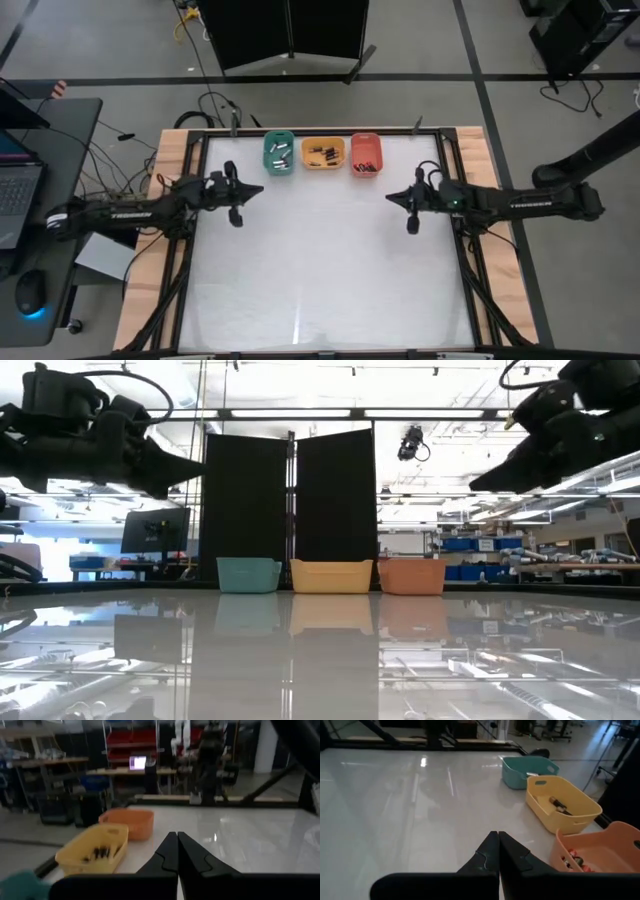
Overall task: Sort batteries
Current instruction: Return to Home Position
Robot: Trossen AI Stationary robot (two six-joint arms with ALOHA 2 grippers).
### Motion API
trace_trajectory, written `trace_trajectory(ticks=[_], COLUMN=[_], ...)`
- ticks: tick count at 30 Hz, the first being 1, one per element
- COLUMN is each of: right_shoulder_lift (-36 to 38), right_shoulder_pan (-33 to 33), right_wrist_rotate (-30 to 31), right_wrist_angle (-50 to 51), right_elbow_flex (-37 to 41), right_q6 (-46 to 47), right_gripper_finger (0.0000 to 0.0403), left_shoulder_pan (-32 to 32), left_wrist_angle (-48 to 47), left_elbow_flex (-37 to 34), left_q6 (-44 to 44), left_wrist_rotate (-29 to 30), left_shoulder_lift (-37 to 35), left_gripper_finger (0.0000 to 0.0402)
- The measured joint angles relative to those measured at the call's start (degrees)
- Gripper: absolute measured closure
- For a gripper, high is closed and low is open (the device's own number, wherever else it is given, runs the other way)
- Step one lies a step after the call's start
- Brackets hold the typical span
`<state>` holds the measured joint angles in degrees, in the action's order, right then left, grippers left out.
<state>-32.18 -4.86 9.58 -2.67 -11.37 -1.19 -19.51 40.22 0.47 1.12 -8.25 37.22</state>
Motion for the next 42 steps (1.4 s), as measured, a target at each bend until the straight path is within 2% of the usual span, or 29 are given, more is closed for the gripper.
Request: trace_trajectory(ticks=[10,15,21,23,25,29,35,42], right_shoulder_lift=[12.06,18.63,24.05,25.76,27.27,29.13,29.80,30.62], right_shoulder_pan=[1.46,4.04,8.13,8.92,9.07,6.72,-0.92,-4.39], right_wrist_rotate=[-2.08,-1.22,3.78,4.39,4.27,-2.25,-10.46,-7.68], right_wrist_angle=[-1.63,2.87,7.78,7.65,6.04,0.92,1.65,6.18], right_elbow_flex=[9.88,10.09,8.38,8.39,8.77,10.88,11.01,9.26], right_q6=[2.42,3.09,1.27,0.78,-0.42,-2.58,-1.01,-0.50], right_gripper_finger=[0.0398,0.0398,0.0398,0.0398,0.0398,0.0398,0.0398,0.0398], left_shoulder_pan=[7.08,8.68,8.71,8.73,9.11,9.11,8.22,6.21], left_wrist_angle=[-14.25,-23.06,-38.29,-39.56,-39.24,-39.84,-39.73,-39.75], left_elbow_flex=[0.00,-0.02,-0.02,0.02,0.00,-0.01,-0.02,-0.02], left_q6=[3.12,3.58,0.48,-0.25,0.03,0.32,2.04,1.70], left_wrist_rotate=[8.23,12.71,12.89,10.25,6.81,9.09,9.57,8.28], left_shoulder_lift=[-13.13,-21.71,-34.27,-37.36,-37.29,-36.71,-37.22,-37.23], left_gripper_finger=[0.0400,0.0398,0.0396,0.0396,0.0395,0.0395,0.0395,0.0394])
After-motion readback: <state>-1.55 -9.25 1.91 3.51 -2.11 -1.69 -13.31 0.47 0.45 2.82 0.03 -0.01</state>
